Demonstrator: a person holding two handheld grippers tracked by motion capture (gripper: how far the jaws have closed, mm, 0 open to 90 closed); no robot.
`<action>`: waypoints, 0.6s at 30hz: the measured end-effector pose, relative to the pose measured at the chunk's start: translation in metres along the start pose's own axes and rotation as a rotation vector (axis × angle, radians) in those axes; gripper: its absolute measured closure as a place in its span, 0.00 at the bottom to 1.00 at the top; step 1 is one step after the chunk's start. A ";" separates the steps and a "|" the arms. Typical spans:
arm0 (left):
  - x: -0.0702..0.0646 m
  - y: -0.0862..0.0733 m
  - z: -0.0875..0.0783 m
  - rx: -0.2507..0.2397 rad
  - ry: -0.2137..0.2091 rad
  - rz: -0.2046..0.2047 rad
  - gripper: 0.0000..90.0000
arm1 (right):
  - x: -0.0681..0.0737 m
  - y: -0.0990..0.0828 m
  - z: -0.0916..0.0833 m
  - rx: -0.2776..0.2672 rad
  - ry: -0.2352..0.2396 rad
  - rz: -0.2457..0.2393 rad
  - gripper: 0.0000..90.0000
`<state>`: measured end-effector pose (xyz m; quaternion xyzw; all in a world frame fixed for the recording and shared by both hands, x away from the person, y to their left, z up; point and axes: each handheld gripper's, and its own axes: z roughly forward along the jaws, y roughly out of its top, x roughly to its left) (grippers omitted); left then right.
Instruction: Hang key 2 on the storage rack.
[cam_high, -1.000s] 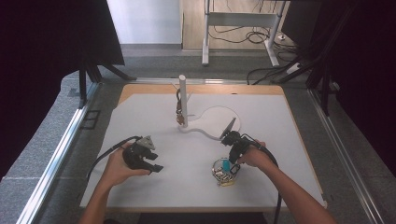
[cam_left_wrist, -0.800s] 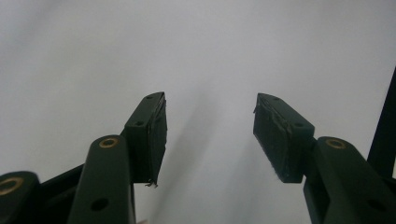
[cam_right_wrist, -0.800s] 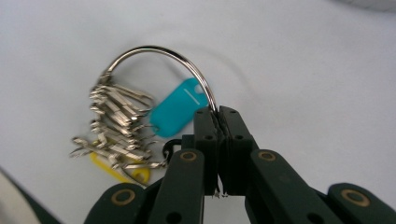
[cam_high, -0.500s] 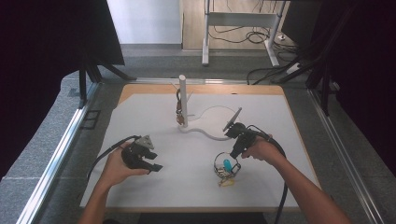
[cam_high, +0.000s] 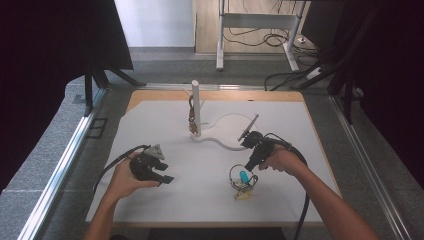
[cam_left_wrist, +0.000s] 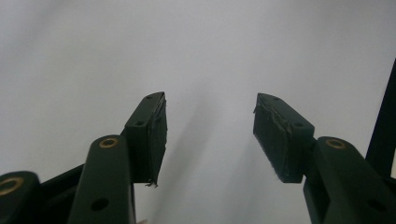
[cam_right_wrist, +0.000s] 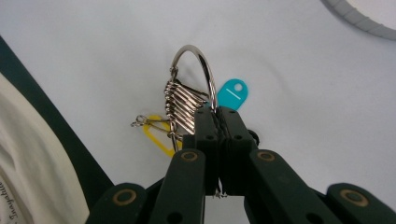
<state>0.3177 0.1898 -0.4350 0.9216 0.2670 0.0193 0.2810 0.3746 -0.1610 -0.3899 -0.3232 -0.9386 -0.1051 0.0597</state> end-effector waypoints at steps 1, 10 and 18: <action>0.000 0.000 0.000 0.000 0.000 0.000 0.50 | 0.000 0.000 0.000 -0.001 0.003 -0.006 0.98; 0.001 0.000 -0.001 -0.006 0.002 -0.001 0.50 | 0.006 -0.002 0.001 -0.001 0.043 -0.048 0.97; 0.001 -0.001 -0.004 -0.011 0.002 -0.004 0.50 | 0.013 0.000 0.008 0.037 0.079 -0.102 0.96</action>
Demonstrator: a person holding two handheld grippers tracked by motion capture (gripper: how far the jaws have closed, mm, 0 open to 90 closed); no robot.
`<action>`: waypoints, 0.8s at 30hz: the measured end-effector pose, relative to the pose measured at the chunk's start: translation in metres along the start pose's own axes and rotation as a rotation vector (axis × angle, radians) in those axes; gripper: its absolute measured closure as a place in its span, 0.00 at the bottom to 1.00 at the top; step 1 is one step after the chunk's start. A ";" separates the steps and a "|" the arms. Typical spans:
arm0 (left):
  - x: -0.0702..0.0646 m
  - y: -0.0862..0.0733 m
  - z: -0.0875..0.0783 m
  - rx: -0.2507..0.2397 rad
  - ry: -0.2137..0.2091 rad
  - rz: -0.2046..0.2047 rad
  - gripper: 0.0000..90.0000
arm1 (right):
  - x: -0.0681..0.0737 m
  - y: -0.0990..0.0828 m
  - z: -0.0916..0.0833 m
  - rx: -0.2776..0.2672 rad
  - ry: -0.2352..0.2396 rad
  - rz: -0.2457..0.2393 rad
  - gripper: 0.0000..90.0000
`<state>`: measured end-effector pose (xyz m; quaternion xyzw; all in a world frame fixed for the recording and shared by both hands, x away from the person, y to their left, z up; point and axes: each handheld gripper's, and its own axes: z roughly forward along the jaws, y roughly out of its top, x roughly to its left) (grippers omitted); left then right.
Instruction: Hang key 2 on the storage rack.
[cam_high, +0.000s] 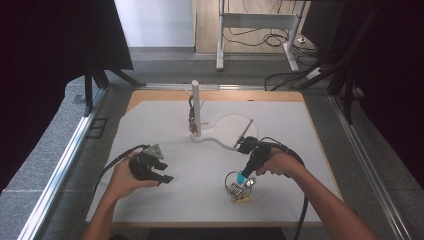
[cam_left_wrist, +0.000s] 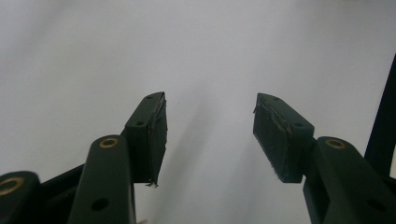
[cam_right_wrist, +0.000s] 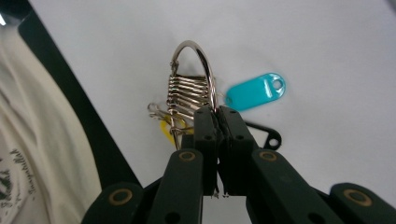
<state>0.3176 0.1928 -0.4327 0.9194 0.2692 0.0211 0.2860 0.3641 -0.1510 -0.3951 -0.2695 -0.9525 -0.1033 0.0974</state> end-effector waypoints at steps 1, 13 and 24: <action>0.000 0.000 0.000 0.000 0.001 -0.001 0.50 | 0.002 0.001 0.001 0.003 0.005 -0.003 0.96; 0.001 0.000 -0.002 -0.003 0.003 -0.001 0.50 | 0.003 0.001 -0.002 -0.006 0.025 -0.001 0.98; 0.001 0.000 -0.002 -0.008 0.004 -0.001 0.50 | -0.001 0.005 -0.037 -0.029 0.008 0.012 0.98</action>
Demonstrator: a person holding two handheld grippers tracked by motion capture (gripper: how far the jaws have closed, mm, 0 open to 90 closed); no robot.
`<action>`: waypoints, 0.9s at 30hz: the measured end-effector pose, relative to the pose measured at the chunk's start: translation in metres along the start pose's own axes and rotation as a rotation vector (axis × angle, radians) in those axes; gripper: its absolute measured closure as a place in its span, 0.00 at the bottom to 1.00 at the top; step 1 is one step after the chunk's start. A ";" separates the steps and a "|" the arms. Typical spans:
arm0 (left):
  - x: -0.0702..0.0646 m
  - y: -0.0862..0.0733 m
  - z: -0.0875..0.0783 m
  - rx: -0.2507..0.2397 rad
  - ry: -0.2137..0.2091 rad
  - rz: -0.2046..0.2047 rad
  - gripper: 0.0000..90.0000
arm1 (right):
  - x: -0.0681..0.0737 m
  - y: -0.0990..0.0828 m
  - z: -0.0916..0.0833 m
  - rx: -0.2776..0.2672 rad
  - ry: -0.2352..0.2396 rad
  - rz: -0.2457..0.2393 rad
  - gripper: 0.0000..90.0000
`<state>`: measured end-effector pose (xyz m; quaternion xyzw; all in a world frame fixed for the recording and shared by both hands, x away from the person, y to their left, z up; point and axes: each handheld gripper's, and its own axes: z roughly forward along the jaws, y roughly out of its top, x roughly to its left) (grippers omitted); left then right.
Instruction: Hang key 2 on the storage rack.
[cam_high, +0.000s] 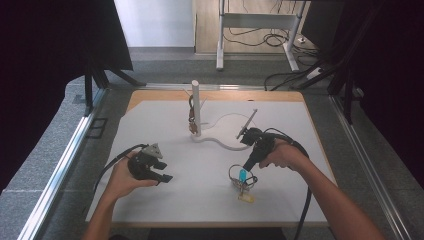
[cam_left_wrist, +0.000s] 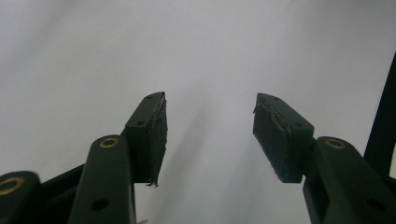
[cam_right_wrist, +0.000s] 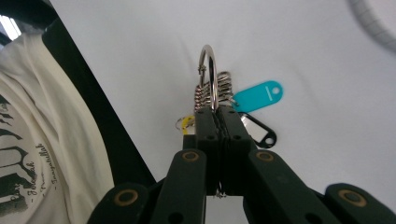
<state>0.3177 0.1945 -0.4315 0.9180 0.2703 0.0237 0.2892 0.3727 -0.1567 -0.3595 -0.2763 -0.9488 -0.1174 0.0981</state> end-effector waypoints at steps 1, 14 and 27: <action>0.000 0.000 0.000 -0.002 0.000 0.000 0.50 | 0.000 0.001 -0.004 -0.008 -0.007 -0.001 0.98; 0.000 -0.001 -0.003 -0.010 0.001 -0.003 0.50 | -0.005 0.012 -0.048 -0.043 -0.073 0.017 0.98; 0.001 -0.001 -0.003 -0.008 -0.003 -0.003 0.51 | -0.012 0.023 -0.074 -0.068 -0.103 0.031 0.98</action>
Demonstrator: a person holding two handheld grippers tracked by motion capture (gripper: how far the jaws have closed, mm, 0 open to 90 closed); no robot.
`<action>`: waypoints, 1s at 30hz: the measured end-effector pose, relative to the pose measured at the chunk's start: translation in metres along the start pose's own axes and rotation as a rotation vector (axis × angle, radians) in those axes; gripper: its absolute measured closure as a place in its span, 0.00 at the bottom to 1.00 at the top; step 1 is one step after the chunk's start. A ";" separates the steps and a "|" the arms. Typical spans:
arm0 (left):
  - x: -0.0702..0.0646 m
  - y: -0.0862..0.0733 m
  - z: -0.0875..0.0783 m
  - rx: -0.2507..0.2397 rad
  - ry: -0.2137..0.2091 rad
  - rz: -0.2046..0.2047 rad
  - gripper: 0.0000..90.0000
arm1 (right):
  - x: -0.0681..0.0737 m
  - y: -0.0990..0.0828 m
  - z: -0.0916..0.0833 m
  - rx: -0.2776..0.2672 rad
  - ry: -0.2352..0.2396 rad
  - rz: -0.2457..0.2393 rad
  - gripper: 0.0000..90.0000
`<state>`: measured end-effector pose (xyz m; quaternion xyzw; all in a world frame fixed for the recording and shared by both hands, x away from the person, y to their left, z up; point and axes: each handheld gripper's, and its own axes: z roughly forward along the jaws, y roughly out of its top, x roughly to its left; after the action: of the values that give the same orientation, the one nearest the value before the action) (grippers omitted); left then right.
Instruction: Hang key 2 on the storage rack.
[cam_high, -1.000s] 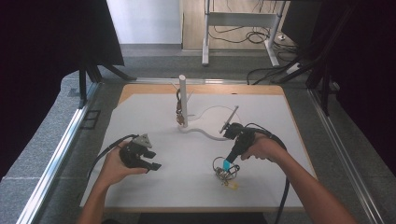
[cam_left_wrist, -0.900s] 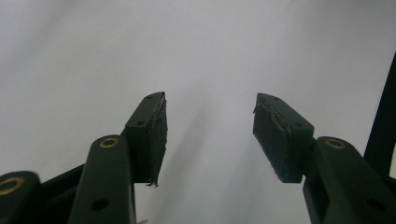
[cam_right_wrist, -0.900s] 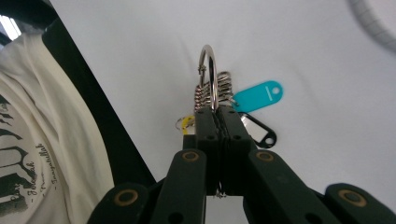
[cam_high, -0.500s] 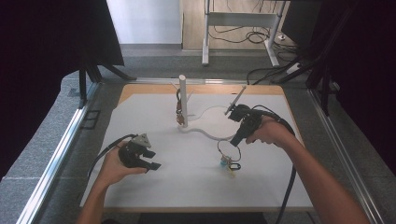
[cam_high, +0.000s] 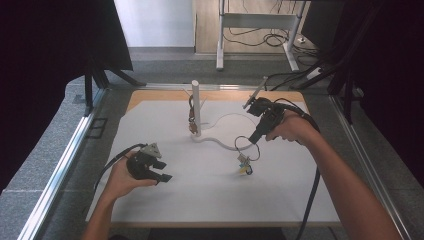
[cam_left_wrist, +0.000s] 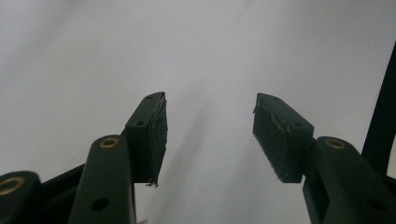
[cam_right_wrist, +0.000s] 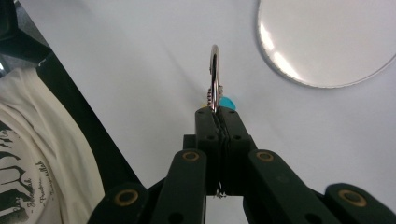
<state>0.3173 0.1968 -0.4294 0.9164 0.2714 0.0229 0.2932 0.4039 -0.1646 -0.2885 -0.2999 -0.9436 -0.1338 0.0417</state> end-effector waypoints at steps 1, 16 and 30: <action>0.000 0.000 0.000 -0.001 0.001 0.000 0.51 | 0.000 0.001 -0.001 -0.002 -0.005 0.002 0.98; 0.000 0.000 0.000 0.000 -0.001 -0.001 0.51 | -0.007 0.013 -0.019 -0.031 -0.014 0.016 0.98; 0.001 0.000 0.000 0.002 -0.002 -0.007 0.50 | -0.014 0.023 -0.033 -0.068 -0.026 0.033 0.98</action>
<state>0.3177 0.1971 -0.4301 0.9157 0.2744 0.0205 0.2928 0.4284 -0.1638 -0.2538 -0.3186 -0.9339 -0.1610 0.0213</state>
